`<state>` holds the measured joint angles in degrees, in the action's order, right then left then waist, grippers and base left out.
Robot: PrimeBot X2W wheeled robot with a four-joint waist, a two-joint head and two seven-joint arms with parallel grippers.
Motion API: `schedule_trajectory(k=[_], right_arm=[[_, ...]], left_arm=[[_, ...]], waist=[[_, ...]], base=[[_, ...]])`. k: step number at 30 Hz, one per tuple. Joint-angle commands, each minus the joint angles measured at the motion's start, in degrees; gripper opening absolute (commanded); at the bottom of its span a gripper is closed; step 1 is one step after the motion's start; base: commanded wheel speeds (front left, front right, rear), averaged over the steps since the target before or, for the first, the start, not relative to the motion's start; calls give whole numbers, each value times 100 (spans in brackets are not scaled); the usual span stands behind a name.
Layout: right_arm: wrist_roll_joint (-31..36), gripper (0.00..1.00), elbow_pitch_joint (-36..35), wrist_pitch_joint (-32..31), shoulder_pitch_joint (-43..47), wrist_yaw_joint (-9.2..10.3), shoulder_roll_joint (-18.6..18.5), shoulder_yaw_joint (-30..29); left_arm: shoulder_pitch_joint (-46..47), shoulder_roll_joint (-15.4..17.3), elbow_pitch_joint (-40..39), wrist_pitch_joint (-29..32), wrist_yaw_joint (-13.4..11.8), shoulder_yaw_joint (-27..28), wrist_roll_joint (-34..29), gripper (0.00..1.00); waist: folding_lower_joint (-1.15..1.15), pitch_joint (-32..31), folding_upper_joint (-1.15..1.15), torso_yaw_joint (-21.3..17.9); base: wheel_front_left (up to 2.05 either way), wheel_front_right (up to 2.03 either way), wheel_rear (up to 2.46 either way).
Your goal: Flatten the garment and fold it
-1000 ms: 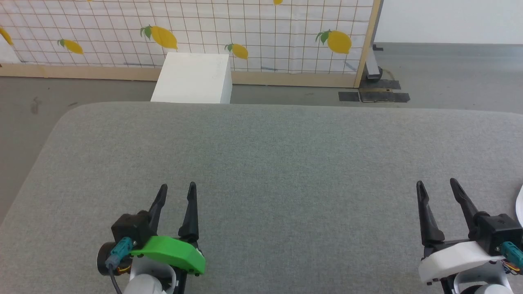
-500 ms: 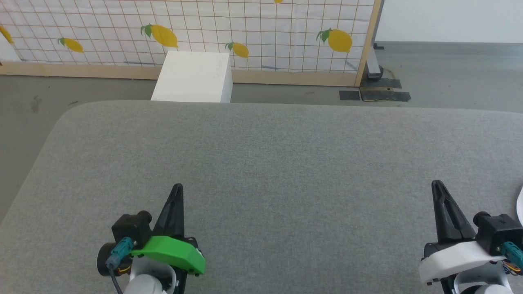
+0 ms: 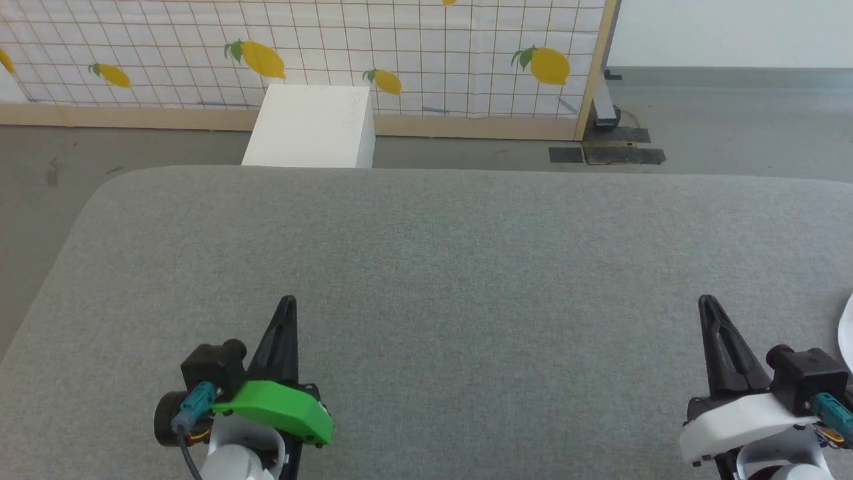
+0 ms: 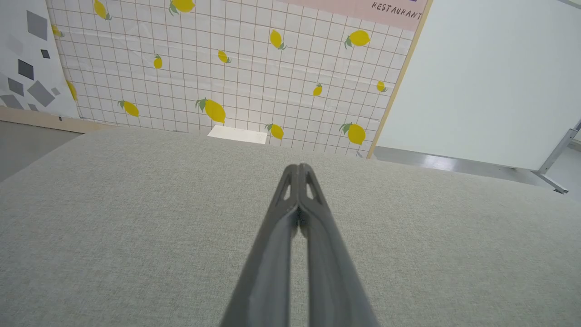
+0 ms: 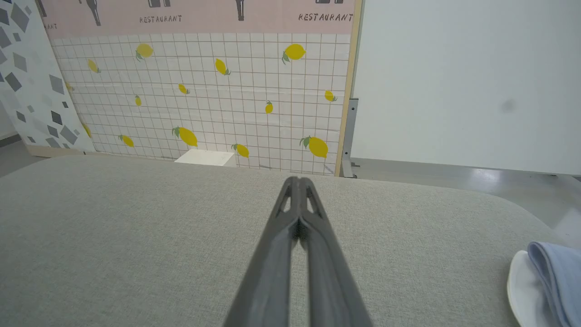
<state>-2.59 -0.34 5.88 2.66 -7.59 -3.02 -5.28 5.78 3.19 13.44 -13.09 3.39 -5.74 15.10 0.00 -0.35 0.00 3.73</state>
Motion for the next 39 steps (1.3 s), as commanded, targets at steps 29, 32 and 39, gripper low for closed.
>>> schedule_trajectory(k=[29, 32, 39], right_arm=[[86, 0, 12, -168, -94, 4, 5, 154], [92, 0, 13, -184, -101, 4, 5, 169], [107, 0, 15, -220, -115, 4, 6, 200]], left_arm=[[-205, -11, -387, 371, -116, 171, -454, 0], [-219, -12, -424, 407, -125, 186, -494, 0], [-251, -14, -505, 486, -143, 220, -584, 0]], waist=[[0, 9, 0, -99], [0, 10, 0, -110], [0, 13, 0, -133]], base=[[0, 0, 0], [0, 0, 0], [0, 0, 0]])
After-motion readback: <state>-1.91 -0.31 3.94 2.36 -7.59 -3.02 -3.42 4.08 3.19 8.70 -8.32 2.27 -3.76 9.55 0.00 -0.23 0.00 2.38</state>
